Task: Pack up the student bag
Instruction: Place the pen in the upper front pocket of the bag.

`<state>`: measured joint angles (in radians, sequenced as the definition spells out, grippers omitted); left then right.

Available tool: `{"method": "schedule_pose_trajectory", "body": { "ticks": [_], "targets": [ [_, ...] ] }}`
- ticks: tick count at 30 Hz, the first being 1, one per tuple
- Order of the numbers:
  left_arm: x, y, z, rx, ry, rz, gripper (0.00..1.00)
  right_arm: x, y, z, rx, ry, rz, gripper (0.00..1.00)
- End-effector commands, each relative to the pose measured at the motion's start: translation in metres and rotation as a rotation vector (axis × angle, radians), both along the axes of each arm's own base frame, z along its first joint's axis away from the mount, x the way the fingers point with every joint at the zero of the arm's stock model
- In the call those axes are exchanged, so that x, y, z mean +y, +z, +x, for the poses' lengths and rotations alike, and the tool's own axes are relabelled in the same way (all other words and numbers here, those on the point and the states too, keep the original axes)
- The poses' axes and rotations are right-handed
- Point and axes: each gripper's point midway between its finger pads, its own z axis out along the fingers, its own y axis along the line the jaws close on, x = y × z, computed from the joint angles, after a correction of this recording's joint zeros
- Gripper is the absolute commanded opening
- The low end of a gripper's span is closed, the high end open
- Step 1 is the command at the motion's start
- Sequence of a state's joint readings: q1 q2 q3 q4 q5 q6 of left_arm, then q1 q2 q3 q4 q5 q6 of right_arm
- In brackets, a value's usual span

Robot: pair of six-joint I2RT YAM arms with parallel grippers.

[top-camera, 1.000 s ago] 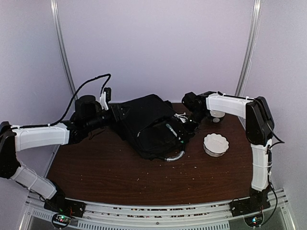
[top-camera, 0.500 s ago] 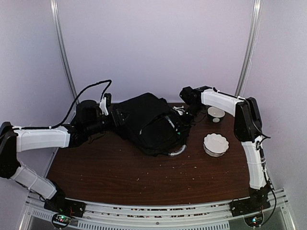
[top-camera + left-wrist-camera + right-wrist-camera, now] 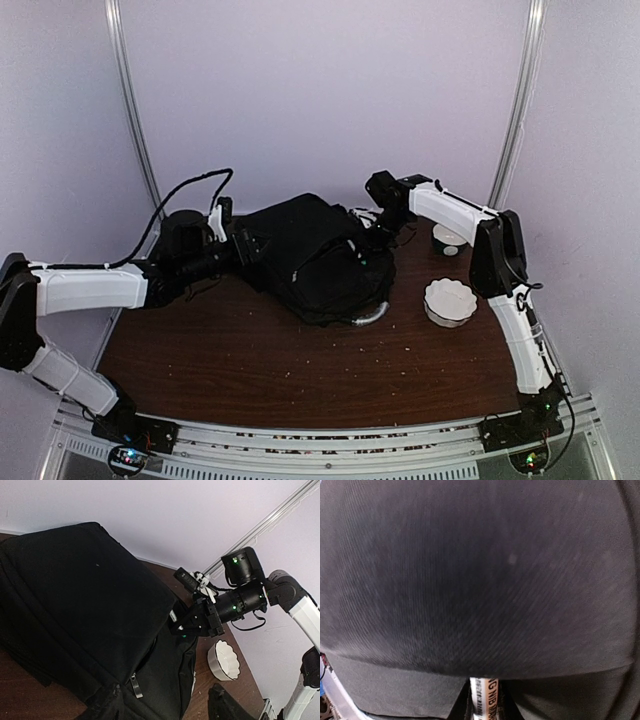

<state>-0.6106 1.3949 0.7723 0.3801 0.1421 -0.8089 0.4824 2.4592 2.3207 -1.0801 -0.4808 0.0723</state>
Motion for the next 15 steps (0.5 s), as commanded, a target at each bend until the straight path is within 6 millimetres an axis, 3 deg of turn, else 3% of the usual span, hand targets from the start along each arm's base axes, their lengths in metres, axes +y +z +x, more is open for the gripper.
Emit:
{"method": "schedule_pose_trajectory", "body": {
  "ticks": [1,7,10,11,15],
  "targets": [
    [-0.005,-0.002,0.001,0.01,-0.008,-0.017,0.6,0.001,0.028,0.04,-0.199,-0.034,-0.022,0.06],
    [-0.006,-0.011,0.003,0.034,0.001,0.016,0.6,0.018,0.061,0.053,-0.324,-0.046,0.026,0.1],
    [-0.006,-0.023,0.013,0.045,0.033,0.132,0.6,0.032,0.057,0.05,-0.308,-0.024,0.073,0.1],
    [-0.011,-0.018,0.019,0.023,0.031,0.196,0.6,0.035,0.054,0.047,-0.292,-0.02,0.084,0.1],
    [-0.025,-0.031,0.037,-0.01,-0.005,0.45,0.61,0.045,0.047,0.037,-0.245,0.009,0.141,0.09]
  ]
}}
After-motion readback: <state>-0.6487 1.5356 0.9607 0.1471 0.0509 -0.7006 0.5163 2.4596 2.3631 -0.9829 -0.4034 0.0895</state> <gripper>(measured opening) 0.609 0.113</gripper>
